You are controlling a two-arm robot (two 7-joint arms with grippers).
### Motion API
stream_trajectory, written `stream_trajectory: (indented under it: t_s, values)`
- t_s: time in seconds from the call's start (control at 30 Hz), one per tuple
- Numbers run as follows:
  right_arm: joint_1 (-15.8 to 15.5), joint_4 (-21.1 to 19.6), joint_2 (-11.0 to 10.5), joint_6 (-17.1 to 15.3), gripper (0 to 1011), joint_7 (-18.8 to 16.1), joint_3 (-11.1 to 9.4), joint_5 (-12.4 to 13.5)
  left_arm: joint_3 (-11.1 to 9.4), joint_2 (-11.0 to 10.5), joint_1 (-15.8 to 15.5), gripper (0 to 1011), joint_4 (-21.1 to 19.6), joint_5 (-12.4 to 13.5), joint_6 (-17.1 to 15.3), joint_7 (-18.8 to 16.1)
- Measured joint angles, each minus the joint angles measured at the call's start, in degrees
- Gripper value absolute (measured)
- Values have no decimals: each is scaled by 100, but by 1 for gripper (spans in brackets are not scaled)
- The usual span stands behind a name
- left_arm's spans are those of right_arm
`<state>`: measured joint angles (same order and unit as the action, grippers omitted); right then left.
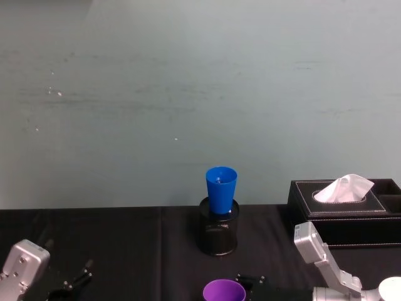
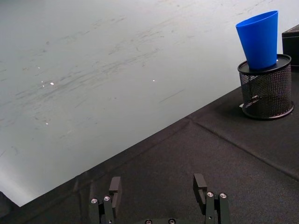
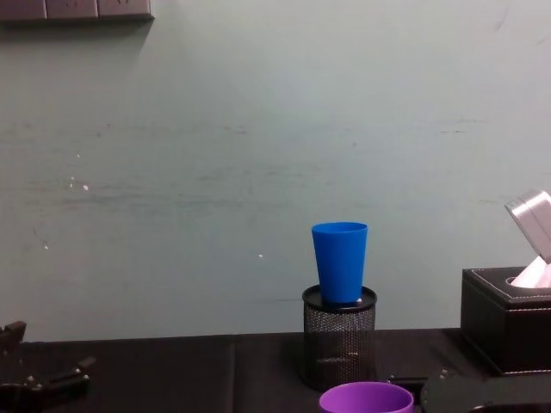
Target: Pick up one cup with a gripper and tap it against the other cup.
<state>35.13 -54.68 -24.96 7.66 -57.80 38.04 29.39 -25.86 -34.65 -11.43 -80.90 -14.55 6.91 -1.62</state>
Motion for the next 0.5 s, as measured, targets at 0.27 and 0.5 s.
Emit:
stream_trajectory:
  t_s: [0.27,0.5]
  values:
    - [-2,-4,-4,4,733,0,0,3,0,0,0,1000,0,0,0,0]
    - [-2,-8,-5,7,854,0,0,3,0,0,0,1000,0,0,0,0]
